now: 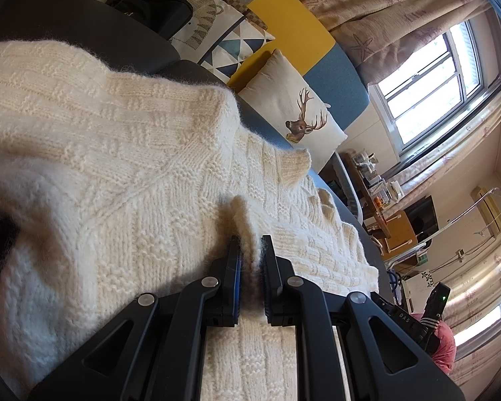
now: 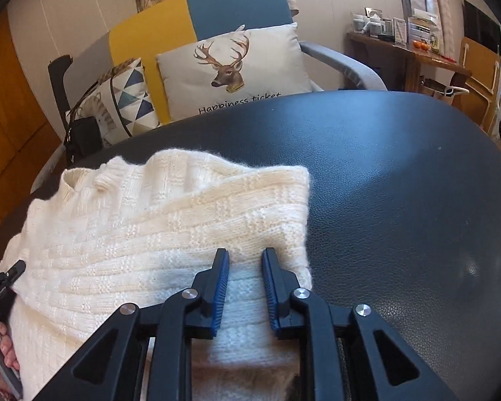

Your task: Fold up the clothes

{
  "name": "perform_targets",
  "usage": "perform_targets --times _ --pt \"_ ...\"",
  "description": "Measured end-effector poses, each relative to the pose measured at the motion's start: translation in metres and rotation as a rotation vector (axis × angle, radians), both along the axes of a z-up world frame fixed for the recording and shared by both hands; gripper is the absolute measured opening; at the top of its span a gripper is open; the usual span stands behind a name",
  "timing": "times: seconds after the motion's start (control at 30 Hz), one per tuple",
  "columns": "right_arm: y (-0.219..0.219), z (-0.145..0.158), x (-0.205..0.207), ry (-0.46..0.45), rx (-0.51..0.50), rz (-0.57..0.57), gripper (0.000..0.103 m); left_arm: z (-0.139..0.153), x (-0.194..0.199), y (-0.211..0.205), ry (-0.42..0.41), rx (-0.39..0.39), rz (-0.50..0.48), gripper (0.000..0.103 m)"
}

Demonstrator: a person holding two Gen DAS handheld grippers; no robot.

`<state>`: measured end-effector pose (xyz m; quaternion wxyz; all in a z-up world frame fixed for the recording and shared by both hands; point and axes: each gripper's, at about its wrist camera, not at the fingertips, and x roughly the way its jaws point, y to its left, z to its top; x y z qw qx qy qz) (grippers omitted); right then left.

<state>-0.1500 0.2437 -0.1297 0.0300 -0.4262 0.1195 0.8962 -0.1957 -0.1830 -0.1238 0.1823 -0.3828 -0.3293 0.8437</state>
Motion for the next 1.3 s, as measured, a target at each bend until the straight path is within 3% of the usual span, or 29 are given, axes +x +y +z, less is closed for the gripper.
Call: perform_targets --times 0.07,0.13,0.23,0.33,0.43,0.57,0.67,0.83,0.97,1.1,1.3 --pt "-0.013 0.015 0.001 -0.017 0.007 -0.021 0.024 0.000 0.000 0.000 -0.001 -0.005 0.001 0.013" --pt "-0.035 0.034 0.006 0.056 -0.051 0.008 0.024 0.000 0.000 0.000 -0.002 -0.011 0.002 0.013" --pt "-0.090 0.046 0.003 0.087 -0.106 0.150 0.024 0.000 0.000 0.000 -0.004 -0.012 0.004 0.013" --pt "-0.154 0.040 -0.011 0.051 -0.119 0.306 0.024 0.001 0.000 0.000 -0.010 -0.022 0.006 0.013" --pt "-0.197 0.027 -0.024 0.038 -0.119 0.369 0.024 0.003 0.001 -0.001 -0.025 -0.039 0.007 0.013" --pt "-0.219 0.009 -0.030 0.033 -0.076 0.372 0.025 0.010 0.004 -0.009 -0.051 -0.072 0.001 0.013" --pt "-0.220 0.009 -0.030 0.041 -0.070 0.371 0.025 0.022 0.012 -0.028 -0.041 -0.146 0.045 0.013" --pt "-0.215 0.007 -0.032 0.049 -0.106 0.368 0.025 0.035 0.031 -0.108 -0.043 -0.167 0.202 0.017" --pt "-0.216 0.007 -0.032 0.053 -0.101 0.366 0.025 0.036 0.055 -0.193 -0.093 -0.142 0.437 0.049" --pt "-0.218 0.008 -0.030 0.056 -0.090 0.366 0.025 0.028 0.088 -0.262 -0.169 -0.077 0.688 0.052" --pt "-0.214 0.008 -0.031 0.059 -0.113 0.366 0.025 0.019 0.107 -0.334 -0.288 -0.067 0.944 0.056"
